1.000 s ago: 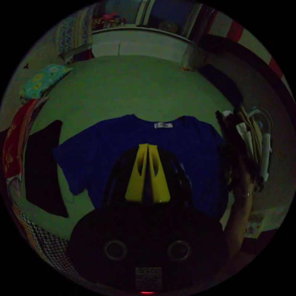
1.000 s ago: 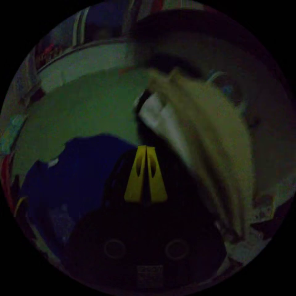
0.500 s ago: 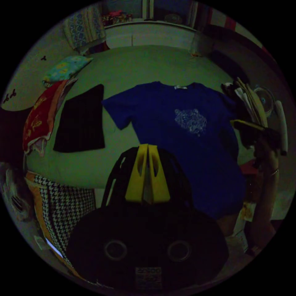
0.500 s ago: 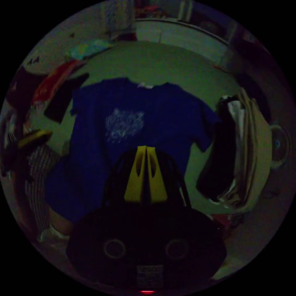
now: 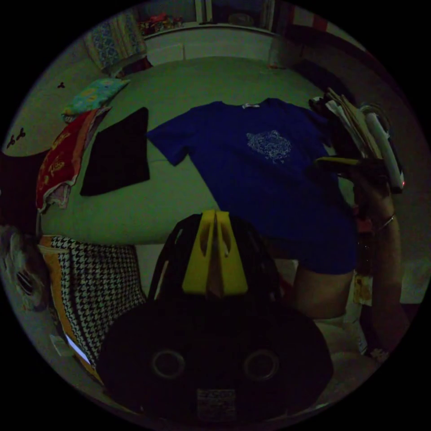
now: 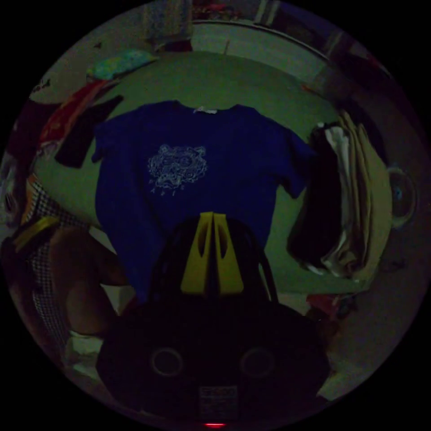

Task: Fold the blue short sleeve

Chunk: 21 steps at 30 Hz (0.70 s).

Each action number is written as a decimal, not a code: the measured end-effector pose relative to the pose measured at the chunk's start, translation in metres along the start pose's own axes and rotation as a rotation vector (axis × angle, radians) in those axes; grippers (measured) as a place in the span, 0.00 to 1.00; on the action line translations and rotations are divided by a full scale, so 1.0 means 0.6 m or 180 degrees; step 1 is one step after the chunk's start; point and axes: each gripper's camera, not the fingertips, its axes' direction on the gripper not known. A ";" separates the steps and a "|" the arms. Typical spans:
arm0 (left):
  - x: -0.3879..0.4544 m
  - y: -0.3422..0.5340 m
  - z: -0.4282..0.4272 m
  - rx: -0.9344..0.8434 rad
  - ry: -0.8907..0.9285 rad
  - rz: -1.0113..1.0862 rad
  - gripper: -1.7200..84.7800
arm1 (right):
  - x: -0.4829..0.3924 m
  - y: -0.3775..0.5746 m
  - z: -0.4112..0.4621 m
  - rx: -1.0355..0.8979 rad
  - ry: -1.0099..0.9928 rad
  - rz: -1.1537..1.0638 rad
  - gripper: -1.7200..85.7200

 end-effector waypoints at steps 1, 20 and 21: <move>-0.005 0.011 -0.001 0.0004 0.0044 0.0000 0.02 | 0.005 0.011 0.000 0.0014 -0.0010 0.0028 0.01; -0.122 0.130 -0.016 0.0102 0.0391 -0.0095 0.02 | -0.045 0.039 0.092 -0.0112 -0.0044 -0.0041 0.01; -0.134 0.133 -0.022 0.0141 0.0393 -0.0101 0.02 | -0.049 0.037 0.093 -0.0102 -0.0030 -0.0034 0.01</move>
